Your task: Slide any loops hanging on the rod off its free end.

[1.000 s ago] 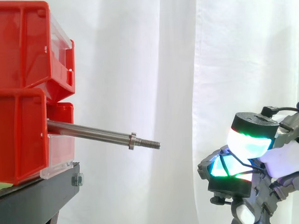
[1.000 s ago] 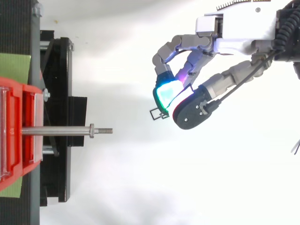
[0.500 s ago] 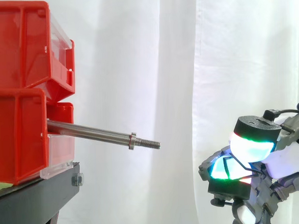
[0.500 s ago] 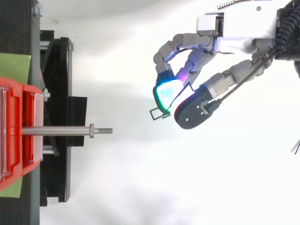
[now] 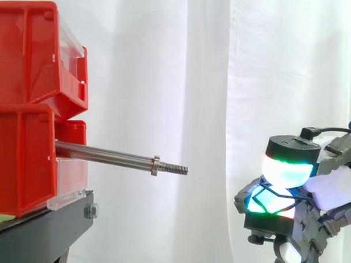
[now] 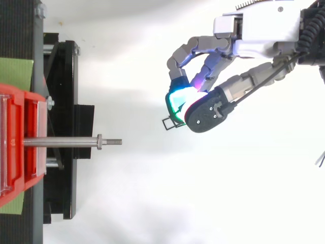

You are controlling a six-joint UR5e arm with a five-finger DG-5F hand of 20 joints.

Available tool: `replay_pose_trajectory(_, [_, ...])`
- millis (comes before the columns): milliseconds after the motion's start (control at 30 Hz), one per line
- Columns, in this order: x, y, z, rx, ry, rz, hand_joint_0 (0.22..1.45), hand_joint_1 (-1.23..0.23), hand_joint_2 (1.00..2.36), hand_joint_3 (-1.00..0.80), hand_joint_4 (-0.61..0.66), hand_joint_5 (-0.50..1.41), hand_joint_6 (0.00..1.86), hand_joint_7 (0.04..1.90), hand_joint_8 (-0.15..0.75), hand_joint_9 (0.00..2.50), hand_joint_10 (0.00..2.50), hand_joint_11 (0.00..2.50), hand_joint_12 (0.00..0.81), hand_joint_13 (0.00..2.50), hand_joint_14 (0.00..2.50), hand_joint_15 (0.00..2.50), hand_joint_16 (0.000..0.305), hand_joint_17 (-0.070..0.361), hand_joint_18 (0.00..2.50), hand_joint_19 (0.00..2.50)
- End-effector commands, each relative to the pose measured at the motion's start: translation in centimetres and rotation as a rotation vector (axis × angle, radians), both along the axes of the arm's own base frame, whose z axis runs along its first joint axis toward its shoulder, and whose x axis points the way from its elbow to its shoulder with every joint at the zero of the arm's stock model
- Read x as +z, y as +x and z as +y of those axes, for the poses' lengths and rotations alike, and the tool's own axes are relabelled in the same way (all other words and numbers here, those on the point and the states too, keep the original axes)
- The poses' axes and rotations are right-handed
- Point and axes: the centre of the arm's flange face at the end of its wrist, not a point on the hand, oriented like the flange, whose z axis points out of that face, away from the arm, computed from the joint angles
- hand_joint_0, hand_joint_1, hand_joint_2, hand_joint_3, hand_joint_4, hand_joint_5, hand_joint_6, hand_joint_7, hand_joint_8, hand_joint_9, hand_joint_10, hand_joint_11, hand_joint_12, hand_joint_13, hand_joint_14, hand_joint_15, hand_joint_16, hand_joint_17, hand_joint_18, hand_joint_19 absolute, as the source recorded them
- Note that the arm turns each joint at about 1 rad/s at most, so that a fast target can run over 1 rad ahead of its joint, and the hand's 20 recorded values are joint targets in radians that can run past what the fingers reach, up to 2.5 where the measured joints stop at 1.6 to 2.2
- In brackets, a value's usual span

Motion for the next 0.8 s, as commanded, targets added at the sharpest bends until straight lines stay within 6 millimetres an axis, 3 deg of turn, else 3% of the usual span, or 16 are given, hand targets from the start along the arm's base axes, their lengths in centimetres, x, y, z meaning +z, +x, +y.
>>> replay_pose_trajectory(0, [-0.02, 0.0, 0.02, 0.002, 0.0, 0.001, 0.52, -0.59, 1.0, -0.5, 0.2, -0.17, 0.79, 1.18, 0.308, 0.94, 0.01, 0.3, 0.275, 0.85, 0.0, 0.11, 0.044, 0.1, 0.77, 0.29])
replay_pose_trajectory(300, [-0.02, 0.0, 0.01, 0.0, 0.0, 0.001, 0.53, -0.66, 1.0, -0.5, 0.2, -0.16, 0.78, 1.19, 0.304, 0.94, 0.01, 0.31, 0.273, 0.85, 0.01, 0.12, 0.043, 0.098, 0.76, 0.3])
replay_pose_trajectory(767, [-0.03, -0.02, 0.01, 0.0, -0.001, 0.002, 0.48, -0.49, 1.0, -0.5, 0.21, -0.14, 0.76, 1.22, 0.325, 1.0, 0.01, 0.31, 0.288, 0.86, 0.0, 0.12, 0.048, 0.107, 0.77, 0.31])
